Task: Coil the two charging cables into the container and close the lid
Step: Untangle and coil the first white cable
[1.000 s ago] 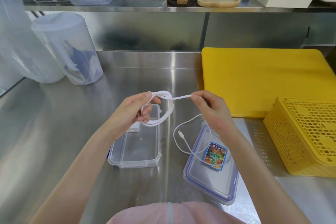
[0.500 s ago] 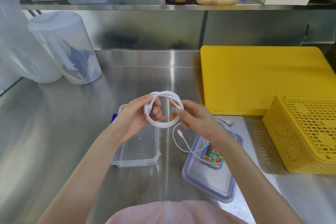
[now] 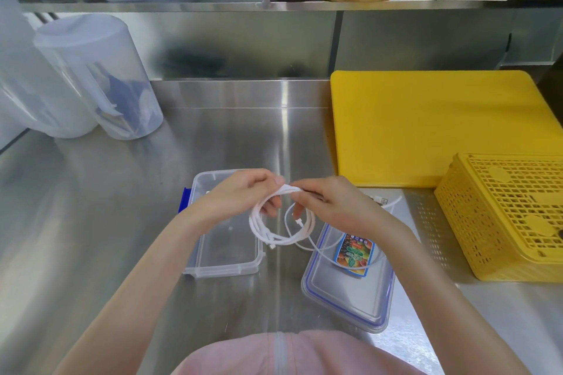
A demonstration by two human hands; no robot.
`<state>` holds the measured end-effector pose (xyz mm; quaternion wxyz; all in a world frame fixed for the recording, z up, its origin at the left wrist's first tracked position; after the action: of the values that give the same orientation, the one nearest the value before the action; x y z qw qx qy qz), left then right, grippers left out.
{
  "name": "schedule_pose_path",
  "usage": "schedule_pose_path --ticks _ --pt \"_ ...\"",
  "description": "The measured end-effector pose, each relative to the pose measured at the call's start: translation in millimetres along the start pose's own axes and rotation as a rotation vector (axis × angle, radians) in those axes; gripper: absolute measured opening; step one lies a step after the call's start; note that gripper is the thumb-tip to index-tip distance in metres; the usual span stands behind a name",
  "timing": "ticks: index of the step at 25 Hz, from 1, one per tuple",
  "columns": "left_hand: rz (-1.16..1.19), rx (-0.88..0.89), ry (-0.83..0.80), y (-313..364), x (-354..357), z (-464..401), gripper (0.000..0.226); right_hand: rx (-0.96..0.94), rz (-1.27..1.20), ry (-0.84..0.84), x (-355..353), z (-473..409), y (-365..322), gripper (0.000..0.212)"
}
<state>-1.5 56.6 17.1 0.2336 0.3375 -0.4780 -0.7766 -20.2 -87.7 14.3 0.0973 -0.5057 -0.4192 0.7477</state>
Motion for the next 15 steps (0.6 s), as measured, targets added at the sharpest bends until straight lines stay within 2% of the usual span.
schedule_pose_path --ticks 3,8,10,13,15 --pt "-0.021 -0.013 -0.044 2 7 -3 0.026 -0.006 -0.047 0.059 -1 -1 1 0.026" --pt "0.245 0.070 0.041 -5 -9 3 0.029 0.016 -0.179 0.122 -8 5 16 0.016" --pt "0.366 0.104 0.103 -7 -19 6 0.028 0.097 -0.116 0.142 -6 8 32 0.013" --pt "0.563 0.160 0.176 -6 -31 8 0.031 0.233 0.006 0.172 3 9 58 0.022" --pt "0.716 0.207 0.194 -4 -39 9 0.033 0.302 0.000 0.224 7 7 75 0.024"
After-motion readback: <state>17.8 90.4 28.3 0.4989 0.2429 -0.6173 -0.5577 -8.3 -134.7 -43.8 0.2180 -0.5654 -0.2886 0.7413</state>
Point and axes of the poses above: each hand's wrist, its own z-axis away from the middle knuckle, its own x-axis out of the palm, y = z × x, the point moved 4 cm from there along -z, towards the middle knuckle, and after that the axes turned 12 degrees about -y, right-handed, at the moved point
